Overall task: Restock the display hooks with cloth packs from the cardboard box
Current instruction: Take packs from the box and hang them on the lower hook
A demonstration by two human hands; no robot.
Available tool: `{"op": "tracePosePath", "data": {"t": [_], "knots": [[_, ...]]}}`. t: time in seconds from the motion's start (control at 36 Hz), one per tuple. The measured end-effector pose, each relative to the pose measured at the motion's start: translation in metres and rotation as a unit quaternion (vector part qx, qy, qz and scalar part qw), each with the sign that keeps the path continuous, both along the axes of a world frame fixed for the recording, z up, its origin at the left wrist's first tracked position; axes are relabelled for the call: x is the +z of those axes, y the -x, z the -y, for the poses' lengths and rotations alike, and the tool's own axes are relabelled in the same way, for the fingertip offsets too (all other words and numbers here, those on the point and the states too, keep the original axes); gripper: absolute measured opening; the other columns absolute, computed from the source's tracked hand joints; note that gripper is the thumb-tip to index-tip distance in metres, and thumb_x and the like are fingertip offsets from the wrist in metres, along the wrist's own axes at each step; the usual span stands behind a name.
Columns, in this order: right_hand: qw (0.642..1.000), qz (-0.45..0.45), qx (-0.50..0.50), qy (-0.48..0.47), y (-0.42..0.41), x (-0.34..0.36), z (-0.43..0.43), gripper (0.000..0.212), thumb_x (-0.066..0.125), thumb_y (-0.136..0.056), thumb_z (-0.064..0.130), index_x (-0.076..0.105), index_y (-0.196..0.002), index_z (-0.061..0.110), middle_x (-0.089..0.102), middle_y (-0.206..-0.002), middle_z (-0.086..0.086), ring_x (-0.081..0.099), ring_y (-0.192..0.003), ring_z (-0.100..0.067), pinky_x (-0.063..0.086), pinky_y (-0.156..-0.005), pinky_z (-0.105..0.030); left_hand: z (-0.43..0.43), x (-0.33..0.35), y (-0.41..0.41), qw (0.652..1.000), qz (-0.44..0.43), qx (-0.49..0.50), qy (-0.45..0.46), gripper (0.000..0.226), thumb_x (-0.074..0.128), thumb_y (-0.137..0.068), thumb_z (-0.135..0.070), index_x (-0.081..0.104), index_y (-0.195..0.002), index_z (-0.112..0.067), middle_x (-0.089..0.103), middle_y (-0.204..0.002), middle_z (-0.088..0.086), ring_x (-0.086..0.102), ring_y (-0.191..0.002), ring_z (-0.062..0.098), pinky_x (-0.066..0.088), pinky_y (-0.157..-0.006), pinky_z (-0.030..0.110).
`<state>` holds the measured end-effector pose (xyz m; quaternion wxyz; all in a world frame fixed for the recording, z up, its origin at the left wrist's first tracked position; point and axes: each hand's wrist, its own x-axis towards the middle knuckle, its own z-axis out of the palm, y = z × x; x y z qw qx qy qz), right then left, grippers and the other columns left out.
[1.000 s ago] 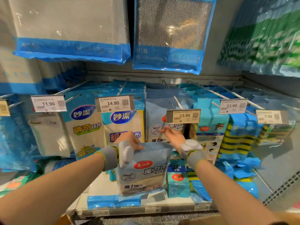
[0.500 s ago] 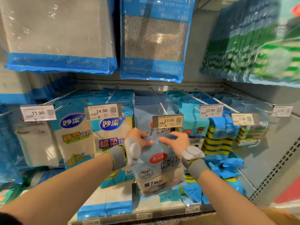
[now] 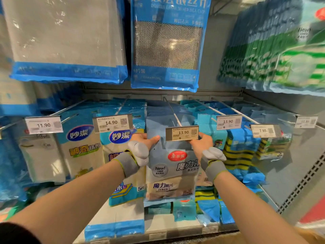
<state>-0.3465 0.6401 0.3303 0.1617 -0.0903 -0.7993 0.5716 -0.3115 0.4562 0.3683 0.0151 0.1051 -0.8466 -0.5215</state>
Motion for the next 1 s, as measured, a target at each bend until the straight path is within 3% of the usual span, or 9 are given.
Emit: {"op": "tracePosePath", "data": {"t": [0.08, 0.17, 0.28, 0.36, 0.47, 0.56, 0.69, 0.81, 1.0], "knots": [[0.999, 0.023, -0.002, -0.024, 0.006, -0.005, 0.003, 0.015, 0.066, -0.083, 0.017, 0.058, -0.074, 0.027, 0.067, -0.100, -0.006, 0.060, -0.093, -0.023, 0.049, -0.084, -0.032, -0.001, 0.000, 0.001, 1.000, 0.014, 0.016, -0.001, 0.043, 0.057, -0.090, -0.036, 0.058, -0.122, -0.007, 0.062, -0.121, 0.011, 0.048, -0.083, 0.016, 0.037, -0.068, 0.020], [0.991, 0.039, -0.073, -0.109, 0.004, -0.013, 0.007, 0.038, 0.072, -0.073, 0.028, 0.055, -0.108, 0.031, 0.051, -0.123, -0.004, 0.045, -0.119, -0.028, 0.038, -0.103, -0.045, -0.001, -0.002, 0.000, 0.999, 0.025, 0.028, -0.004, 0.042, 0.058, -0.090, -0.033, 0.059, -0.122, -0.006, 0.062, -0.121, 0.012, 0.059, -0.096, 0.025, 0.041, -0.070, 0.022], [0.965, -0.070, -0.241, -0.071, -0.025, -0.035, 0.016, 0.052, 0.079, -0.066, 0.018, 0.050, -0.107, 0.006, 0.040, -0.121, -0.015, 0.041, -0.115, -0.033, 0.034, -0.095, -0.043, -0.003, -0.007, 0.005, 0.997, 0.041, 0.054, -0.028, 0.047, 0.064, -0.086, -0.031, 0.057, -0.124, -0.004, 0.060, -0.126, 0.015, 0.058, -0.115, 0.030, 0.048, -0.099, 0.037], [0.968, -0.165, -0.118, -0.146, -0.035, -0.067, 0.017, 0.036, 0.074, -0.074, 0.015, 0.051, -0.099, 0.002, 0.047, -0.108, -0.015, 0.045, -0.102, -0.029, 0.043, -0.087, -0.047, -0.004, -0.010, 0.011, 0.997, 0.041, 0.053, -0.026, 0.047, 0.064, -0.086, -0.032, 0.056, -0.124, -0.004, 0.059, -0.127, 0.015, 0.056, -0.116, 0.032, 0.047, -0.099, 0.035], [0.937, -0.138, 0.100, -0.307, -0.031, -0.090, 0.019, 0.045, 0.060, -0.088, 0.028, 0.048, -0.132, 0.027, 0.036, -0.144, -0.014, 0.023, -0.136, -0.031, 0.025, -0.110, -0.046, -0.002, -0.007, 0.013, 0.998, 0.036, 0.046, 0.002, 0.048, 0.057, -0.090, -0.035, 0.053, -0.127, -0.005, 0.057, -0.129, 0.014, 0.054, -0.118, 0.032, 0.044, -0.091, 0.030], [0.920, -0.130, 0.104, -0.354, -0.020, -0.095, 0.018, 0.056, 0.052, -0.089, 0.037, 0.029, -0.138, 0.048, 0.014, -0.156, -0.014, -0.003, -0.142, -0.023, 0.014, -0.114, -0.049, -0.001, -0.010, 0.016, 0.999, 0.026, 0.035, 0.011, 0.047, 0.057, -0.090, -0.034, 0.054, -0.127, -0.005, 0.058, -0.128, 0.016, 0.057, -0.112, 0.030, 0.045, -0.090, 0.033], [0.899, -0.009, 0.119, -0.421, -0.003, -0.080, 0.025, 0.060, 0.048, -0.095, 0.034, 0.018, -0.146, 0.042, -0.004, -0.157, -0.017, -0.017, -0.143, -0.030, 0.004, -0.118, -0.043, 0.005, -0.018, 0.022, 0.999, 0.018, 0.036, 0.023, 0.043, 0.059, -0.089, -0.016, 0.050, -0.130, -0.005, 0.055, -0.132, 0.015, 0.055, -0.111, 0.025, 0.042, -0.096, 0.031], [0.875, 0.093, 0.107, -0.463, 0.012, -0.067, 0.038, 0.057, 0.047, -0.094, 0.035, 0.023, -0.146, 0.033, -0.006, -0.157, -0.017, -0.013, -0.144, -0.035, 0.004, -0.119, -0.043, 0.013, -0.028, 0.032, 0.996, 0.062, 0.068, 0.002, 0.052, 0.059, -0.089, -0.014, 0.040, -0.137, -0.007, 0.044, -0.142, 0.015, 0.044, -0.130, 0.031, 0.035, -0.109, 0.035], [0.867, 0.173, 0.187, -0.429, 0.046, -0.046, 0.040, 0.062, 0.045, -0.096, 0.030, 0.017, -0.150, 0.018, 0.009, -0.158, -0.010, 0.010, -0.145, -0.031, 0.015, -0.118, -0.042, 0.016, -0.049, 0.039, 0.994, 0.095, 0.058, 0.003, 0.038, 0.056, -0.088, -0.005, 0.055, -0.125, -0.005, 0.056, -0.129, 0.018, 0.054, -0.118, 0.035, 0.045, -0.098, 0.035]]}}
